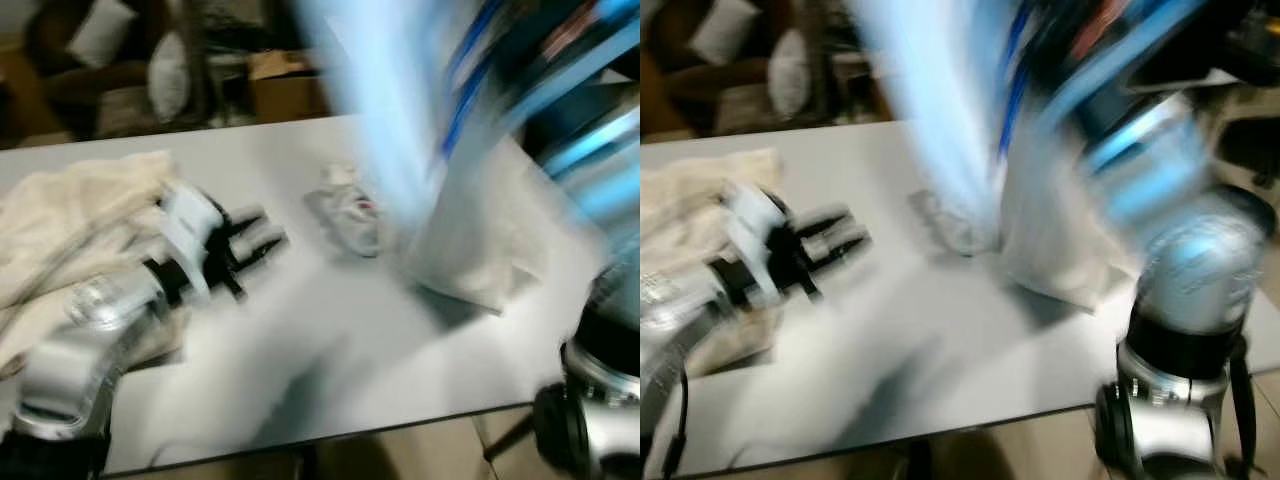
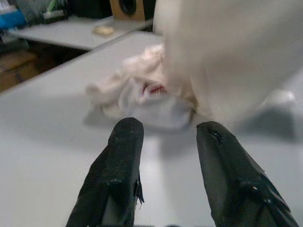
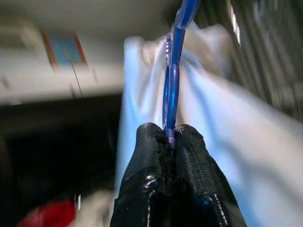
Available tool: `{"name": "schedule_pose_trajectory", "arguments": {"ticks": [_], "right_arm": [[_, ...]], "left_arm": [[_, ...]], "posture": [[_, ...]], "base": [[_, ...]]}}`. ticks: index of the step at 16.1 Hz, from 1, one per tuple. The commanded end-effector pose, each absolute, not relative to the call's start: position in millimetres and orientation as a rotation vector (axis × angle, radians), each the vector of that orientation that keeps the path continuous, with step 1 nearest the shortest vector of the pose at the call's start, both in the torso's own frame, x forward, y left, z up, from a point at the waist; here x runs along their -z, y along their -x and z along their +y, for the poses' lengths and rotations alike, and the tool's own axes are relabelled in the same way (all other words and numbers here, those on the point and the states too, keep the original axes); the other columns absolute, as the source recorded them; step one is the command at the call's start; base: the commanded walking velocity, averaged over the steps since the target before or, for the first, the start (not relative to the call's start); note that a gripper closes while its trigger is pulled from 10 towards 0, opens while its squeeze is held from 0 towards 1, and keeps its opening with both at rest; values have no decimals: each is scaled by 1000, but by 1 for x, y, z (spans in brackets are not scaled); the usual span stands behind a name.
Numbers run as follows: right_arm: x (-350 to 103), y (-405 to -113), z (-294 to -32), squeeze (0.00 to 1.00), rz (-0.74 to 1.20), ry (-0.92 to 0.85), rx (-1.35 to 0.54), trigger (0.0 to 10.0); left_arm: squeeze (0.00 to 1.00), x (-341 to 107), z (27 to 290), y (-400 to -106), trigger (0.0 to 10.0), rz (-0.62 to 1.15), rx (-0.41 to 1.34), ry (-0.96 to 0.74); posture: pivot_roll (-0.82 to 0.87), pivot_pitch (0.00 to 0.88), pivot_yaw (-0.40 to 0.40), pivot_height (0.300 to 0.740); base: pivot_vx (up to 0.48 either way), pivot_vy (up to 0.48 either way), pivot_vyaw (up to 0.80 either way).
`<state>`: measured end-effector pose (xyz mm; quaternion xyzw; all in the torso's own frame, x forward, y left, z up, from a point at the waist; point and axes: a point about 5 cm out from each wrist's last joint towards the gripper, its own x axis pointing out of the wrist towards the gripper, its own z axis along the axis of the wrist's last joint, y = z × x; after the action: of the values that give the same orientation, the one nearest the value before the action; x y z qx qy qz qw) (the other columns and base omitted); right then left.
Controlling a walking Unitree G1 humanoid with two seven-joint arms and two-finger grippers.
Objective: Hang hanger
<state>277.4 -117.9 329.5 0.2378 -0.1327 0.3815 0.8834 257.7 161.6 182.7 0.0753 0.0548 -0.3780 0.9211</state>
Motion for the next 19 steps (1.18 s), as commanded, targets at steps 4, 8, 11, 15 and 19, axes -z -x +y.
{"name": "schedule_pose_trajectory", "arguments": {"ticks": [4, 8, 11, 15, 19], "right_arm": [[-286, -253, -137, 0, -165, -425, -643, 10000], [-235, -241, -148, 0, -78, -421, -447, 10000], [-222, -236, -151, 0, -49, -457, -312, 10000], [-228, -236, -158, 0, -121, -360, -247, 10000], [-244, -238, -168, 0, -224, -402, -236, 10000]], "left_arm": [[0, -180, 168, -232, 10000, 217, 884, -156], [0, -171, 165, -255, 10000, 174, 669, -136], [0, -170, 152, -257, 10000, 160, 670, -133], [0, -170, 140, -257, 10000, 146, 723, -128], [0, -170, 138, -257, 10000, 133, 709, -113]], "posture": [[-93, 28, 42, 740], [-101, 34, 59, 740], [-114, 37, 81, 740], [-120, 37, 86, 740], [-114, 37, 67, 740]], "base": [[0, 0, 786], [0, 0, 794], [0, 0, 265], [0, 0, 0], [0, 0, 0]]}}
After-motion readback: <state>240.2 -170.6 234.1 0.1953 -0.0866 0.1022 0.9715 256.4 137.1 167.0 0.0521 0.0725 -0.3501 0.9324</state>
